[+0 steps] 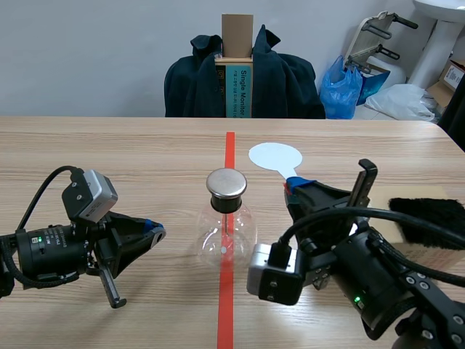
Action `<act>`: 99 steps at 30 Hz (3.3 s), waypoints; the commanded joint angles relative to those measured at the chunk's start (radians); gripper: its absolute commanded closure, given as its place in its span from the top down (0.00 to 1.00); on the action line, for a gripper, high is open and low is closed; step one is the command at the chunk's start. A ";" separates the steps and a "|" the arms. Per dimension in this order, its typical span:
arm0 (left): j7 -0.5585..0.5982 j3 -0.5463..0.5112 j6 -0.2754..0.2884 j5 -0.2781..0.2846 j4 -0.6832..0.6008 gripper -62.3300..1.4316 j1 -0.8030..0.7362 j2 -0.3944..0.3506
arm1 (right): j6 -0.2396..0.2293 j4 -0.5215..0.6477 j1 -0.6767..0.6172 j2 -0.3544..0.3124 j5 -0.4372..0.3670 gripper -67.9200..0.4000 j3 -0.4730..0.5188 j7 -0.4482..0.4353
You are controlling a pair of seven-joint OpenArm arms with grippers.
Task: Do the electroscope experiment.
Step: 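Bring the plate to the electroscope and point at the metal foil, then move the plate toward and away from the electroscope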
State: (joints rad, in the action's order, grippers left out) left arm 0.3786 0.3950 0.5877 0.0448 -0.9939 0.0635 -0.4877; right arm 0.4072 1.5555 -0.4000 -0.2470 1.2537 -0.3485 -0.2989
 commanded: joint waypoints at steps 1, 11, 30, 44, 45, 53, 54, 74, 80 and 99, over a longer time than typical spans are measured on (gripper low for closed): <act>0.018 -0.010 0.002 0.010 -0.021 0.07 -0.002 -0.003 | 0.022 0.011 -0.005 -0.016 0.003 0.02 0.011 -0.021; 0.025 -0.010 0.002 0.010 -0.021 0.07 -0.002 -0.003 | 0.027 0.011 -0.008 -0.016 0.035 0.02 0.031 -0.185; 0.033 -0.010 0.002 0.010 -0.021 0.07 -0.002 -0.003 | 0.094 0.011 -0.021 -0.016 0.064 0.02 0.043 -0.329; 0.033 -0.010 0.002 0.010 -0.021 0.07 -0.002 -0.003 | 0.094 0.011 -0.021 -0.016 0.064 0.02 0.043 -0.255; 0.033 -0.010 0.002 0.010 -0.021 0.07 -0.002 -0.003 | 0.094 0.011 -0.021 -0.016 0.064 0.02 0.043 -0.235; 0.033 -0.010 0.002 0.010 -0.021 0.07 -0.002 -0.003 | 0.094 0.011 -0.021 -0.016 0.064 0.02 0.043 -0.045; 0.033 -0.010 0.002 0.010 -0.021 0.07 -0.002 -0.003 | 0.094 0.011 -0.021 -0.016 0.064 0.02 0.043 -0.022; 0.033 -0.010 0.002 0.010 -0.021 0.07 -0.002 -0.003 | 0.093 0.011 -0.021 -0.016 0.064 0.02 0.043 0.093; 0.033 -0.010 0.002 0.010 -0.021 0.07 -0.002 -0.003 | 0.094 0.011 -0.021 -0.016 0.064 0.02 0.043 -0.053; 0.033 -0.010 0.002 0.010 -0.021 0.07 -0.002 -0.003 | 0.094 0.011 -0.021 -0.016 0.064 0.02 0.043 -0.295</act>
State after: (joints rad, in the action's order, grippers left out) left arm 0.3943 0.3950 0.5877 0.0448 -0.9943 0.0612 -0.4877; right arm 0.4908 1.5555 -0.4274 -0.2558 1.3205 -0.3138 -0.5957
